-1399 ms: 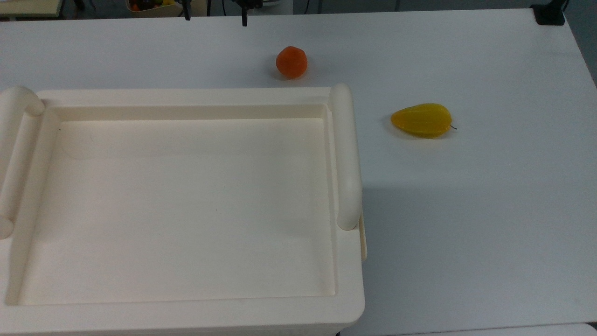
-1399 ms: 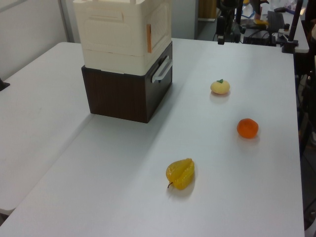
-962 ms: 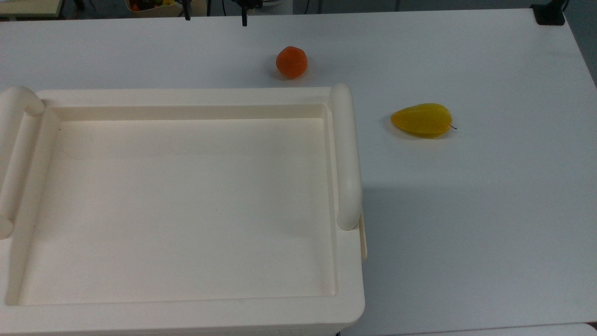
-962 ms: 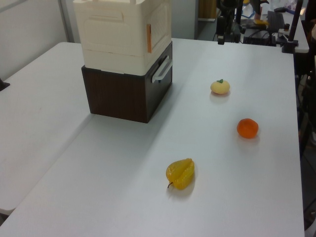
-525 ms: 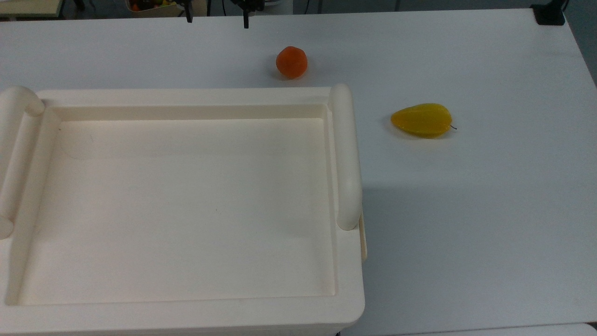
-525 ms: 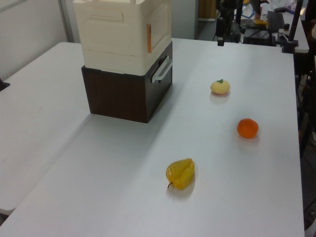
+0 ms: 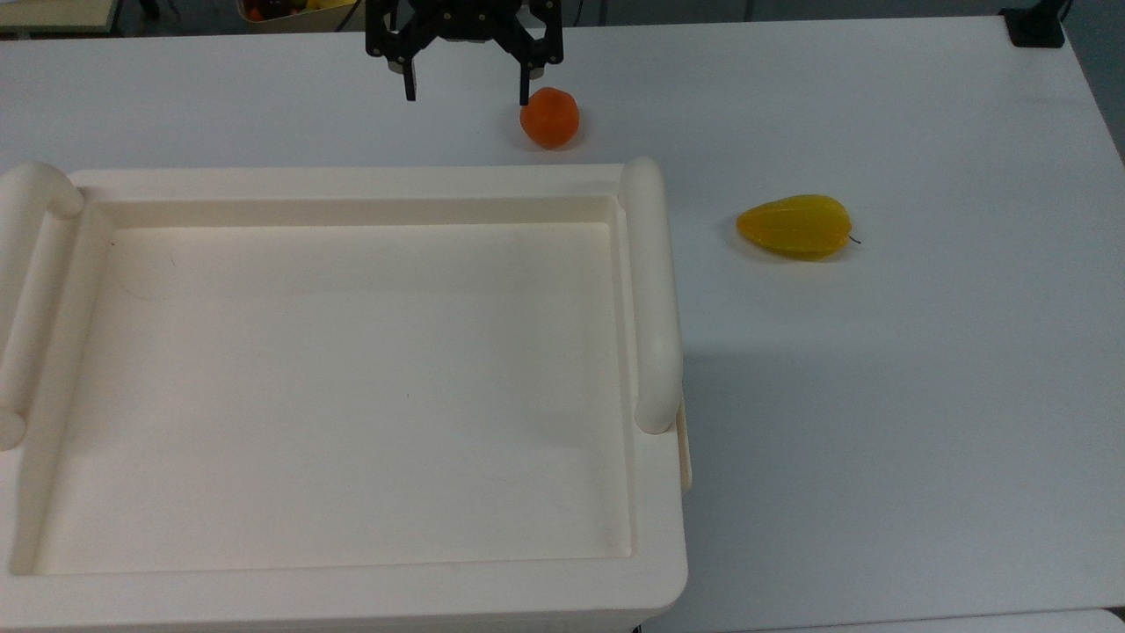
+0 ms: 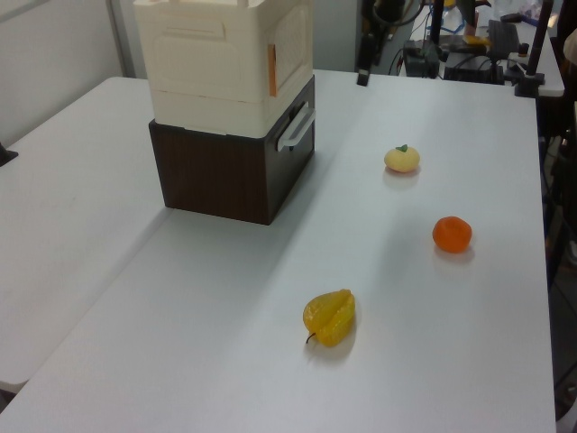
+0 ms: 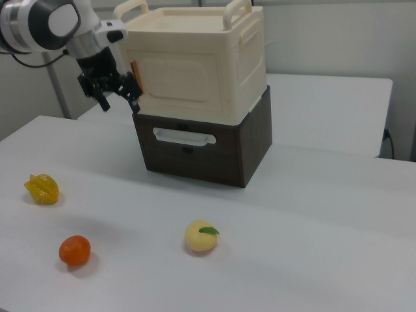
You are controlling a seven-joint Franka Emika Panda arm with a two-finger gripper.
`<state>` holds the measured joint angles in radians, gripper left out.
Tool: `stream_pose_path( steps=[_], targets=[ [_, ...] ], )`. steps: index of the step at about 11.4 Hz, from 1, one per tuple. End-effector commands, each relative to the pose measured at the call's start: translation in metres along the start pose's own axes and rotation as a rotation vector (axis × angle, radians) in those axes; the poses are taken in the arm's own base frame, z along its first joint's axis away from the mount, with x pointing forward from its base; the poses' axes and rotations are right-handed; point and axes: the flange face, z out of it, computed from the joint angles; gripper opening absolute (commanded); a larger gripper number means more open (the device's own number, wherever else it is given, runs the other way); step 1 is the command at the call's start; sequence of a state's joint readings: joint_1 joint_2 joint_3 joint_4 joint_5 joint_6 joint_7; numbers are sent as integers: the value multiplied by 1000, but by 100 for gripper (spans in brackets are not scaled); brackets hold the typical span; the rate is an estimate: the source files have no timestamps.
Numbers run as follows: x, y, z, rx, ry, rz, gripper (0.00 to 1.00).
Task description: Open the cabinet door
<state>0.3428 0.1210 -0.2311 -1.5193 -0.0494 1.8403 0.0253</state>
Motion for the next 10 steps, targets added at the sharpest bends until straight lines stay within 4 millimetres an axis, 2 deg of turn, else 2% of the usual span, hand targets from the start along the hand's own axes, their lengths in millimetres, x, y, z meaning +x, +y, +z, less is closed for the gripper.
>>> stream_pose_path(
  steps=[1,4,6,10],
  targets=[
    [23,-18,-18,28,178,-6,100],
    [47,-35,-18,31,339,62,100],
    [59,-49,-1,30,388,70,100],
    [77,-55,6,24,462,73,94]
  ],
)
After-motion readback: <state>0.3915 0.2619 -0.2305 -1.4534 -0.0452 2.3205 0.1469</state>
